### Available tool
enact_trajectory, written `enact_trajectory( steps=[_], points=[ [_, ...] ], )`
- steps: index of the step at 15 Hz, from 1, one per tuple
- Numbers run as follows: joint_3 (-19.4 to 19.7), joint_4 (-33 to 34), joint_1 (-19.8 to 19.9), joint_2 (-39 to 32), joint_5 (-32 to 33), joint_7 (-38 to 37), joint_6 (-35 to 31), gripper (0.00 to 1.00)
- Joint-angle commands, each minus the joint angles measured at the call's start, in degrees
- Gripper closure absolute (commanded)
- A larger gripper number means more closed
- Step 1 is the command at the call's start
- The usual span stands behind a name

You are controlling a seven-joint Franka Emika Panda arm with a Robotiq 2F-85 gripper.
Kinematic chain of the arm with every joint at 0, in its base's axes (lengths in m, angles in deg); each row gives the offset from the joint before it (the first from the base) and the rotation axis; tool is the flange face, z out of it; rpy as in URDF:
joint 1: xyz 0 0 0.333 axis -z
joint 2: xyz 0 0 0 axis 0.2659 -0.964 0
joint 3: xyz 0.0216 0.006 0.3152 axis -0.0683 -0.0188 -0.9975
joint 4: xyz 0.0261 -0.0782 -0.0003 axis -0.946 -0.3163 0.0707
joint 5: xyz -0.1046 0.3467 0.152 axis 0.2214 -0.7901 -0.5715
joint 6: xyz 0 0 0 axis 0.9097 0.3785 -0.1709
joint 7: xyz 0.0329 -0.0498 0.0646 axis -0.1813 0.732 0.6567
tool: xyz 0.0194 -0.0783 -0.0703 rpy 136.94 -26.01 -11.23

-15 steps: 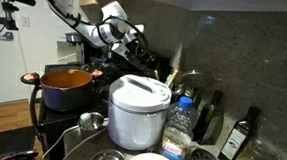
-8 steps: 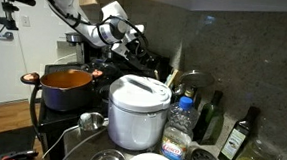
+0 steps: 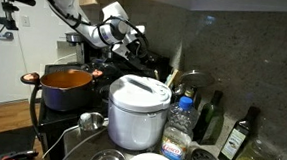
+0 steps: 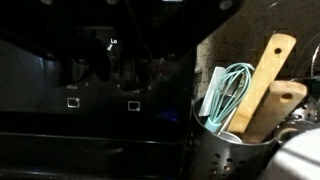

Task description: Turn the right knob on the stove to the left then to the right

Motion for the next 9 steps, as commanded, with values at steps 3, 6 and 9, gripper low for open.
enact_trajectory(
  steps=[3,6,9],
  points=[
    [0.32,-2.30,-0.14,1.22,-0.13,-1.63,-0.94,0.96],
    [0.30,-2.43,-0.27,1.35,-0.05,-1.61,-0.84,0.99],
    [0.27,-2.04,-0.36,0.85,0.00,-1.44,-0.65,1.00]
  ],
)
